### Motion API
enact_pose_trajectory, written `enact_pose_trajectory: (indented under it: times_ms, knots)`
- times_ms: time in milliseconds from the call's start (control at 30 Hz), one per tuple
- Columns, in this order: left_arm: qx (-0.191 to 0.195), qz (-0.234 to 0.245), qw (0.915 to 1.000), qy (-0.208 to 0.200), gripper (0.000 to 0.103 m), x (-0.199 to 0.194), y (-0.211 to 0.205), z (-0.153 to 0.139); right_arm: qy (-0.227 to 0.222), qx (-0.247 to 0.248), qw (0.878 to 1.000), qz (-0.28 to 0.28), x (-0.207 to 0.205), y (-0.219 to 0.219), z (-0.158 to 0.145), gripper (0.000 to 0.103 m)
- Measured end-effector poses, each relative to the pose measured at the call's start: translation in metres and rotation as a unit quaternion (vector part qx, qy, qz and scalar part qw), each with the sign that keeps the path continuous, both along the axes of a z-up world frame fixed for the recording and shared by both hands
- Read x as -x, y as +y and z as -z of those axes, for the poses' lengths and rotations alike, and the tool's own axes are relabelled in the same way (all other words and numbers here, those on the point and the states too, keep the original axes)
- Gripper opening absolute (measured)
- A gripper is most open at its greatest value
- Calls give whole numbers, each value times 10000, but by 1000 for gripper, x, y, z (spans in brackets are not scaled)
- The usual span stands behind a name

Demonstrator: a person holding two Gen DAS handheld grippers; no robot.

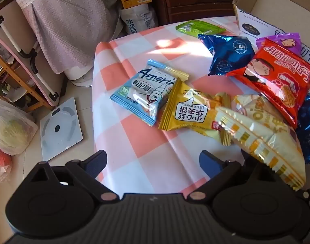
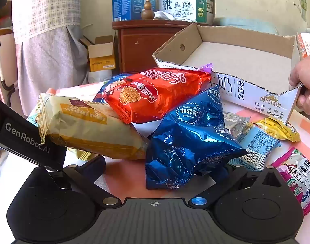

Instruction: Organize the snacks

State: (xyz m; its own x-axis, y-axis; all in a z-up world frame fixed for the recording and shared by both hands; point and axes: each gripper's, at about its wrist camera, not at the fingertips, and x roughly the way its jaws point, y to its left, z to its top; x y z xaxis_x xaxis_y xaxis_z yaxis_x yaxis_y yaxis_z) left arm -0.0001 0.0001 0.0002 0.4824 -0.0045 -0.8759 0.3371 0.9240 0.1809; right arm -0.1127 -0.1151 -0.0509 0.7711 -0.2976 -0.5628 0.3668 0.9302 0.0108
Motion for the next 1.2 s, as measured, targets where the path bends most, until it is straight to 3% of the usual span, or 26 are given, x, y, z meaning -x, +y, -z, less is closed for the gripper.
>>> enact_pose_trajectory:
  times_ms: [1200]
  knots:
    - [-75, 0, 10000, 24, 97, 3, -1, -1, -29, 36, 10000, -5, 1, 0, 2, 103]
